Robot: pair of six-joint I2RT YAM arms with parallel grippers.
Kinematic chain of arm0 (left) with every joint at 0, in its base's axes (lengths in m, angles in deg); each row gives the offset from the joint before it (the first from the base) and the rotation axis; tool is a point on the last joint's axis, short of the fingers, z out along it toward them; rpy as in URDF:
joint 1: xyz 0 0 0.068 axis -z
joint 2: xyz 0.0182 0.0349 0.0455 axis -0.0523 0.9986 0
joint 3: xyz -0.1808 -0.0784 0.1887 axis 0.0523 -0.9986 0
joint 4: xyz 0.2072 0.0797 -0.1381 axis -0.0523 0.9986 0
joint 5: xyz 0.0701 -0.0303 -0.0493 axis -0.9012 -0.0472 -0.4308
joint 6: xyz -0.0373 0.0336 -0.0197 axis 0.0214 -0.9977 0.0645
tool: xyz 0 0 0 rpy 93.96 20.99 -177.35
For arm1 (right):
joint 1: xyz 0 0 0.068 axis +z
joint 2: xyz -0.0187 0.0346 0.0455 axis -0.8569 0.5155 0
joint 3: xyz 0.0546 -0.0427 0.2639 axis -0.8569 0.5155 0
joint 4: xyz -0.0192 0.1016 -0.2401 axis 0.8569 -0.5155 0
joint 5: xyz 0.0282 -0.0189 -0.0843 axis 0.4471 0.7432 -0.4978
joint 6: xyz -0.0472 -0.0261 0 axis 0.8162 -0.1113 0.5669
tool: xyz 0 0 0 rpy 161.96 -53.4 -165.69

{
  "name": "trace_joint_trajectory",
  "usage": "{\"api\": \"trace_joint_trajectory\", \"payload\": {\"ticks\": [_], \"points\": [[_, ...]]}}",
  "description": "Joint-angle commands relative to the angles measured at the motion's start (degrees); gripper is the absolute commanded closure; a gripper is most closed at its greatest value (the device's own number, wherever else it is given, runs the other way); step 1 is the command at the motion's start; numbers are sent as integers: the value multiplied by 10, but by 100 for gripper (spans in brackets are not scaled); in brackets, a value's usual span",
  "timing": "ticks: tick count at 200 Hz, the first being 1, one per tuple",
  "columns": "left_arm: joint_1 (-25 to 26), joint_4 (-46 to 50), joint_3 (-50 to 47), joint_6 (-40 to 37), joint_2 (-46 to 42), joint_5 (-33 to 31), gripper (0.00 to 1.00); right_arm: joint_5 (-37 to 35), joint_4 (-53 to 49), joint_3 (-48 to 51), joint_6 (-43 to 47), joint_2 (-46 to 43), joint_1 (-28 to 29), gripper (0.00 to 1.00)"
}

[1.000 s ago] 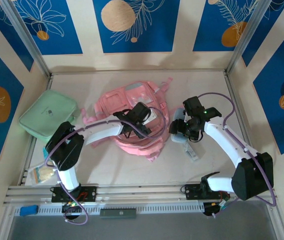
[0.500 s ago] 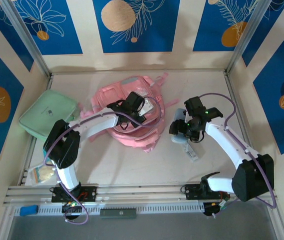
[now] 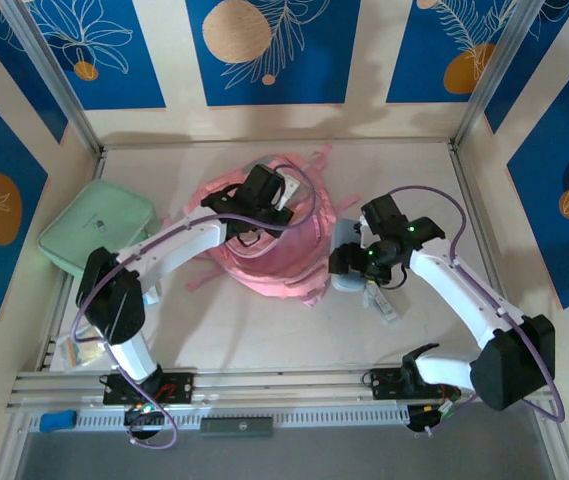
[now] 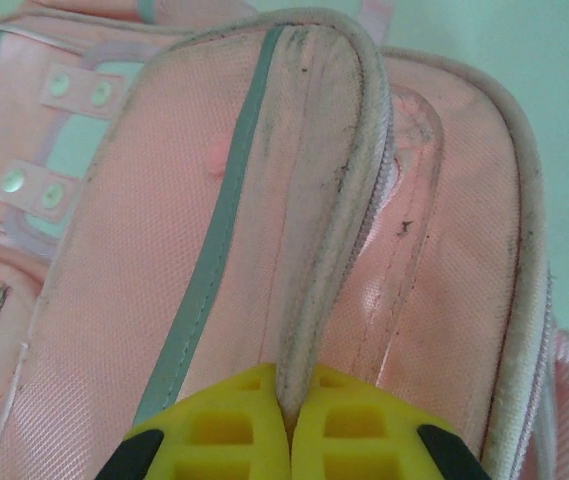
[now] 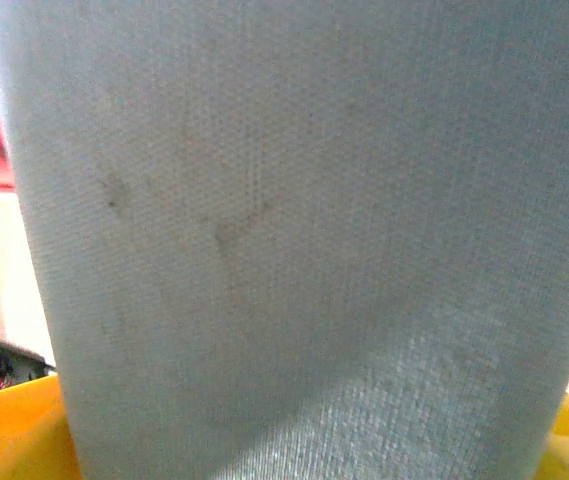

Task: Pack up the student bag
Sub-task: Open the student bag at the center of the table, then place the pencil case in the student bag.

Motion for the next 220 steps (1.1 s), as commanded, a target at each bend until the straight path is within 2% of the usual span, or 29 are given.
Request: {"api": "trace_joint_trajectory", "payload": {"ticks": [1,17,38,80,121,136,149,189,220], "points": [[5,-51,6,133,-55,36,100,37,45,-29,-14,35,29,22],[9,-88,-6,194,-64,44,100,49,71,-47,-21,76,40,22],[19,-80,5,242,-65,28,100,59,112,-65,-35,126,44,22],[31,-77,-1,258,-79,-3,100,92,182,-74,-41,191,45,11],[30,-81,-17,253,-88,-3,100,153,218,-24,-42,167,3,7],[31,-84,-20,254,-89,5,100,178,228,7,-53,153,-26,11],[30,-83,-19,253,-88,12,100,194,247,33,-56,145,-43,21],[30,-99,-30,263,-90,29,100,206,274,20,-29,183,-36,31],[31,-99,-33,278,-94,32,100,233,350,11,-46,222,-29,44]]}}
